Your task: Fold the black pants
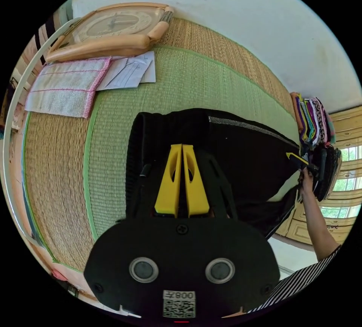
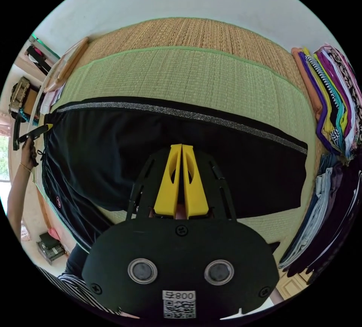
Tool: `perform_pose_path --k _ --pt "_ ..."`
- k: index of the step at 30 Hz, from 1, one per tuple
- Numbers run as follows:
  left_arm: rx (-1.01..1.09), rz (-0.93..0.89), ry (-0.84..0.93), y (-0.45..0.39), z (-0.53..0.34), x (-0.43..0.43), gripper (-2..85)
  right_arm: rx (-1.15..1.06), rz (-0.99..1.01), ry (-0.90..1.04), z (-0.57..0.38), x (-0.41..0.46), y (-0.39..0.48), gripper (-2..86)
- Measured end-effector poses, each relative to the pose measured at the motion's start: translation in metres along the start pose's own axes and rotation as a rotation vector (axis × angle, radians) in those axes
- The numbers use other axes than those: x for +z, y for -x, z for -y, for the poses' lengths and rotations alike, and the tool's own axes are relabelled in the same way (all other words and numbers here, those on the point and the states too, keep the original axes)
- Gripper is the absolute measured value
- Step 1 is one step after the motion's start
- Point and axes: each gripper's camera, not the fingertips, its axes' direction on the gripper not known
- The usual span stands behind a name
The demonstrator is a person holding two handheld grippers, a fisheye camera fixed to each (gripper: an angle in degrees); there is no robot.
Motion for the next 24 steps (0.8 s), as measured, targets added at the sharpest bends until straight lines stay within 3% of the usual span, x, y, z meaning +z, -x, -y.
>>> perform_pose_path --k 3,6,9,12,18,24 --pt "0.051 -0.086 -0.022 -0.001 -0.018 -0.001 0.0 -0.008 0.013 -0.063 -0.006 -0.005 0.001 -0.5" --pt "0.041 -0.042 0.105 0.008 -0.027 0.019 0.1 0.000 0.015 -0.002 -0.003 0.014 -0.006 -0.4" --pt "-0.016 -0.135 -0.001 0.014 -0.044 0.005 0.1 0.048 0.081 -0.033 -0.003 0.005 -0.012 -0.3" --pt "0.003 -0.203 -0.005 0.011 -0.074 -0.004 0.1 -0.069 0.177 -0.086 -0.024 -0.013 0.012 -0.1" --pt "-0.007 -0.052 0.173 0.010 -0.141 0.006 0.0 -0.328 0.343 0.018 -0.117 -0.004 0.103 -0.1" --pt "-0.039 -0.064 0.234 0.014 -0.166 0.010 0.0 -0.368 0.348 0.065 -0.136 0.019 0.143 -0.1"
